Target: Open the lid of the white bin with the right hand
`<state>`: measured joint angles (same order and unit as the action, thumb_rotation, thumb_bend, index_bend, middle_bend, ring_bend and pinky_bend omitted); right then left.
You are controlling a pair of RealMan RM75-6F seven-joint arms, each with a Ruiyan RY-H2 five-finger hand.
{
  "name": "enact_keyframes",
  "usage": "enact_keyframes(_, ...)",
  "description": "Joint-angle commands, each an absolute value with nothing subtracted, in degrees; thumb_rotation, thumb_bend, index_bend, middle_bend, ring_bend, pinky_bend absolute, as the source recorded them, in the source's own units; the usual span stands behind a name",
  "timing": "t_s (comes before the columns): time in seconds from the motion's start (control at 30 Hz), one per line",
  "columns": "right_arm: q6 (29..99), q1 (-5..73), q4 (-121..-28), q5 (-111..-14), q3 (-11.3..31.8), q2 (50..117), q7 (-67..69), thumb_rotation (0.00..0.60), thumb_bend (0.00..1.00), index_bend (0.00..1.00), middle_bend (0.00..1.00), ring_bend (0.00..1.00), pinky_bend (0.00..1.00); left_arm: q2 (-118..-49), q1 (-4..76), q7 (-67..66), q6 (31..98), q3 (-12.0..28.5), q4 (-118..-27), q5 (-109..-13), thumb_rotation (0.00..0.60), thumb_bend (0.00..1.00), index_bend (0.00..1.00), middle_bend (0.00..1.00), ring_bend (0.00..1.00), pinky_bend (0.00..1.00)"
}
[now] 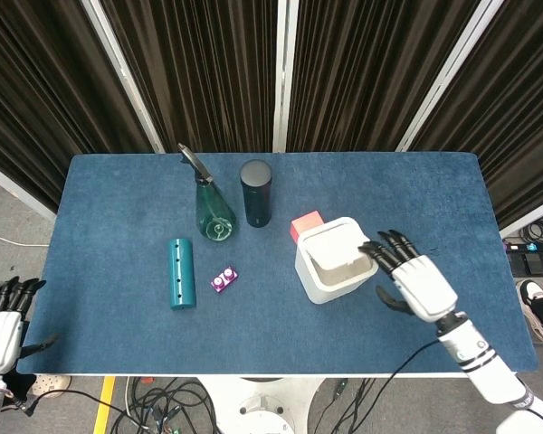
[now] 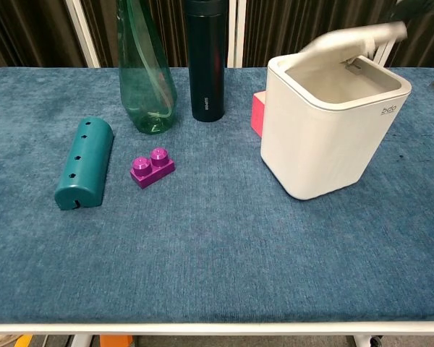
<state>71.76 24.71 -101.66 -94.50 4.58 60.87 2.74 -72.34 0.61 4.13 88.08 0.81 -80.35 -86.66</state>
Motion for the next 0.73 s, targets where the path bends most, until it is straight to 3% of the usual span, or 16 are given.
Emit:
enact_keyframes(0.03,75.2,22.2,-100.9,-93.8,4.8,60.2,3.8,0.6,0.34,0.02,0.03,0.0,0.0,-72.3,0.6,4.1,88.0,0.8,-80.4,-86.6,0.6,0.09,0.16,0.13,0.04,0.11)
enact_keyframes(0.43,84.9,12.7,-96.8,-94.9,-0.4,61.9,4.6,0.6,0.34,0.0,0.01,0.0,0.0,-72.0,0.7,3.6,88.0,0.8,-81.2,-86.8,0.6,0.09,0.16,0.13,0.04,0.11)
enact_keyframes(0.73,87.2,8.2,-95.5,-96.2,-3.9,61.4,7.7,0.6,0.34,0.0,0.01,0.0,0.0,-72.1,0.5,3.3,88.8,0.8,-81.6,-87.4,0.6,0.09,0.16,0.13,0.04,0.11)
